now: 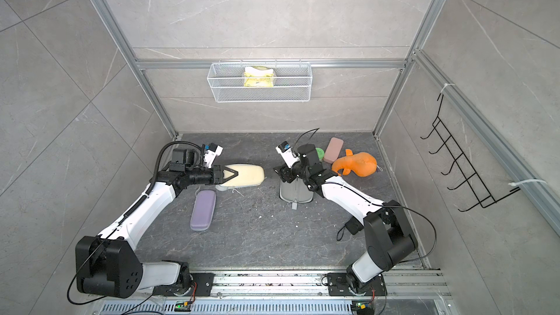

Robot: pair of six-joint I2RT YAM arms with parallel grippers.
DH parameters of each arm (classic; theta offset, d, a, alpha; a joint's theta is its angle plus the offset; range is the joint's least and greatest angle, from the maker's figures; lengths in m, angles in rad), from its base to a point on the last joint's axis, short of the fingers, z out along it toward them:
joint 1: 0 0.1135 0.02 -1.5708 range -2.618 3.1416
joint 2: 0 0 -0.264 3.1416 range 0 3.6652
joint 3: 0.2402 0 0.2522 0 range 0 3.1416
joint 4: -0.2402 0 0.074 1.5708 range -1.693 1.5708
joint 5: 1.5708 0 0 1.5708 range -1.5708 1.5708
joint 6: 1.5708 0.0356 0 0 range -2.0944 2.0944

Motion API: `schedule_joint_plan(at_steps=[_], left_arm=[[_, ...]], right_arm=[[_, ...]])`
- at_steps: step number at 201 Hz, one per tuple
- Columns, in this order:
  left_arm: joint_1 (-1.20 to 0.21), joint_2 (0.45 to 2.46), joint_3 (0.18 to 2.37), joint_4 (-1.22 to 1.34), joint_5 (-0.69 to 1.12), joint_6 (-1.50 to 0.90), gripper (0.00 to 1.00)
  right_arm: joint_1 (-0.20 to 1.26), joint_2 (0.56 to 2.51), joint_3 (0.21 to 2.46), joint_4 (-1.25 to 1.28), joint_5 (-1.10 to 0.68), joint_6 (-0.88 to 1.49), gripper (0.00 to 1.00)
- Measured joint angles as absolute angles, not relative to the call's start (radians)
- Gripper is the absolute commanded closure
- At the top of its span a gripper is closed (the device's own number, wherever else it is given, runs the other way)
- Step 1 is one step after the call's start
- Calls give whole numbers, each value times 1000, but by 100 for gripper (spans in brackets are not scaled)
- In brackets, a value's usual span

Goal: Put umbrellas into zippered umbrella sleeves
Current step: Zip the zipper on the umbrella sleeve, then adjust the umbrella sleeve.

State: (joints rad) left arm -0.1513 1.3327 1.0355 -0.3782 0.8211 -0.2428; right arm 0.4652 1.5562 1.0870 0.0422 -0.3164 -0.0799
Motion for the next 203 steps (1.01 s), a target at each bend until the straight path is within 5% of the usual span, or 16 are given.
schedule_joint_plan(at_steps=[58,124,180,203], left_arm=[[-150,1353,1058,-359,867,-234,98],[-152,1353,1060,-305,976,-268,97],[-189,1399,1082,-286,1035,-292,85],[-185,1400,1089,-284,1036,-293,67]], right_arm=[[426,1502,1004,194,-595,347,20],[429,1601,999,343,-776,549,12],[489,1686,1008,481,-896,674,22],[482,1706,1008,548,-913,727,35]])
